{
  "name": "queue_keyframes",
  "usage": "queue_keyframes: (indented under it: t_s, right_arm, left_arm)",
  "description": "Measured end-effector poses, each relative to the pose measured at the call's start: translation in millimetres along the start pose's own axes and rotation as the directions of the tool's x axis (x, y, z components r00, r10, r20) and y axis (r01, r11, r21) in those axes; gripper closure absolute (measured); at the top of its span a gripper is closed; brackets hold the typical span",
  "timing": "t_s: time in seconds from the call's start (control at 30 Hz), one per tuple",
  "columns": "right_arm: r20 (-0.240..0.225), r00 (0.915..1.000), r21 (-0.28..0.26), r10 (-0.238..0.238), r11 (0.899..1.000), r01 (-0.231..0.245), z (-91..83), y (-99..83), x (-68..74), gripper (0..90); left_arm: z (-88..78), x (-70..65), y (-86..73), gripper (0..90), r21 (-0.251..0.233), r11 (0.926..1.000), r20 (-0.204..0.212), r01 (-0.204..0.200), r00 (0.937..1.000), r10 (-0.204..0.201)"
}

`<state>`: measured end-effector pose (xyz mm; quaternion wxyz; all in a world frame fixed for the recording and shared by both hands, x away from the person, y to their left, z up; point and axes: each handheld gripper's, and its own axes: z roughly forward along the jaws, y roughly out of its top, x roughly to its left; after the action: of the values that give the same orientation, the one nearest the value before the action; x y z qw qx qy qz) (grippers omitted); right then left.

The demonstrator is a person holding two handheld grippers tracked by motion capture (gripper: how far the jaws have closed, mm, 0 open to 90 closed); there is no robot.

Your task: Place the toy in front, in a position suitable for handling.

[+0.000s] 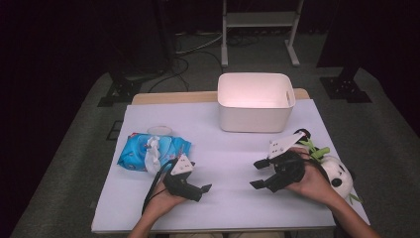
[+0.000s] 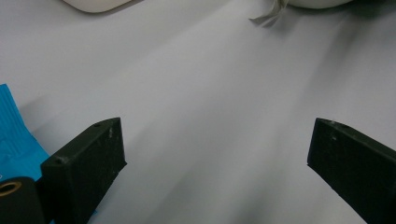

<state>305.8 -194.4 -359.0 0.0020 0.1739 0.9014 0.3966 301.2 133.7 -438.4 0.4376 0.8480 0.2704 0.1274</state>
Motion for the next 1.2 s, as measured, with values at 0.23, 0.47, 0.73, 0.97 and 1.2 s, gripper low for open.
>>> queue_keyframes:
  t_s: [0.23, 0.47, 0.73, 0.97, 1.2]
  right_arm:
    - [0.02, 0.9997, 0.024, -0.015, 1.0, 0.015, -20.4, 8.4, -1.5, 30.4]
    - [0.052, 0.9986, 0.015, -0.005, 1.0, 0.004, -42.3, 9.0, -5.5, 30.5]
    - [0.077, 0.997, 0.005, 0.009, 1.0, -0.009, -62.5, 3.3, -10.0, 31.3]
    - [0.092, 0.9952, -0.007, 0.032, 0.999, -0.032, -80.3, -4.8, -14.7, 32.3]
    - [0.114, 0.9928, 0.003, 0.036, 0.999, -0.037, -98.0, -12.1, -18.6, 32.3]
  left_arm:
    - [-0.7, 0.1, 0.1, 3.3, -0.001, 1.0, 0.001, -0.001, 1.0, 0.001]
    - [0.1, -0.3, -0.2, 3.3, 0.001, 1.0, 0.002, -0.001, 1.0, 0.001]
    - [1.1, -0.5, -0.5, 3.3, 0.005, 1.0, 0.003, 0.0, 1.0, 0.0]
    - [1.1, -0.7, -0.6, 3.3, 0.004, 1.0, 0.002, 0.001, 1.0, -0.001]
    - [0.6, 0.5, -1.0, 3.3, 0.007, 1.0, -0.001, 0.004, 1.0, -0.004]
